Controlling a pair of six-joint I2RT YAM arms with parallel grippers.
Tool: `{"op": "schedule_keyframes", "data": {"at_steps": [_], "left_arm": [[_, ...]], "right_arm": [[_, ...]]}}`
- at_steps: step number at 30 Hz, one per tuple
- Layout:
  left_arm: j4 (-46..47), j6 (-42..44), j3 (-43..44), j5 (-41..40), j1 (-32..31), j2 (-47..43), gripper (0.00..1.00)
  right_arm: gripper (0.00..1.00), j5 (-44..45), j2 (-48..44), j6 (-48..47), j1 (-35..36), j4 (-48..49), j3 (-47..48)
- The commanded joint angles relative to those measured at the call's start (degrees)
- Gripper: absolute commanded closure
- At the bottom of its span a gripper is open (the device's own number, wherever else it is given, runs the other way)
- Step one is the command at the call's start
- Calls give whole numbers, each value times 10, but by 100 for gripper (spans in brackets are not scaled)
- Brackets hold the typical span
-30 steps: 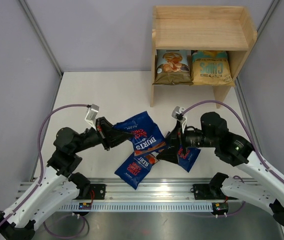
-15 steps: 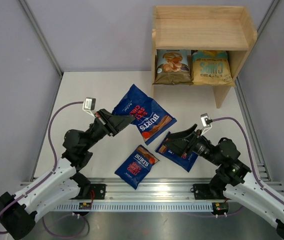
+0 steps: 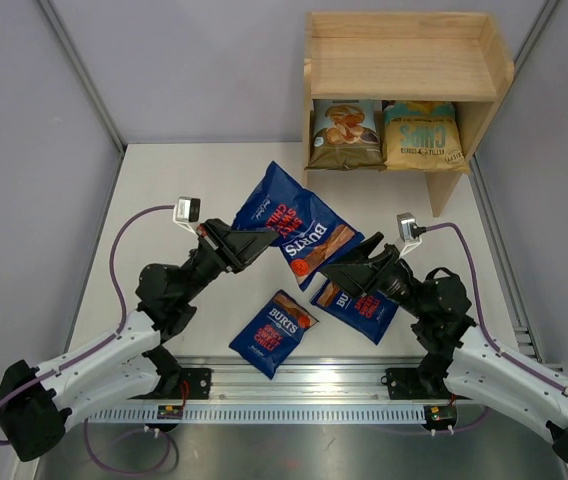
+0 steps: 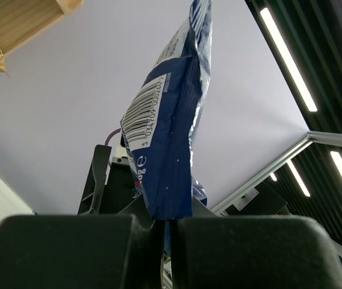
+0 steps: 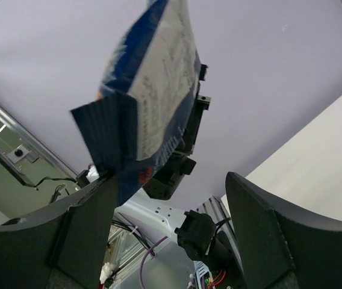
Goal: Place and organize the chips bags onto the shelf
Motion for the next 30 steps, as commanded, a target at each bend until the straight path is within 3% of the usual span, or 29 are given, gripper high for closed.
{"op": "schedule_keyframes", "data": {"at_steps": [1,10,14,20,22,26,27,29,30], "left_arm": [[56,-1,-18,-32,-5,-4,100],[51,14,-15,-46,-6,-9,100],[82,3,-12,-35,-16,19,100],[128,-10,-20,-35,-31,45,100],[130,-11,-19,-32,-32,50,100],[111,-3,-20,-33,-31,38,100],[98,13,-18,-33,-31,34,99],[10,53,5,-32,-29,12,92],[-77,72,18,-33,-27,-5,89]], "right_arm": [[21,-26,-1,-18,-3,61,17],[21,2,-45,-3,-3,28,-16],[20,54,-33,5,-3,-46,15],[25,60,17,28,-3,4,17],[34,57,28,29,-2,29,11],[65,61,20,14,-3,29,7],[67,62,16,9,-2,19,8],[76,68,-5,-8,-2,-20,11],[77,69,-19,-14,-3,-38,16]]}}
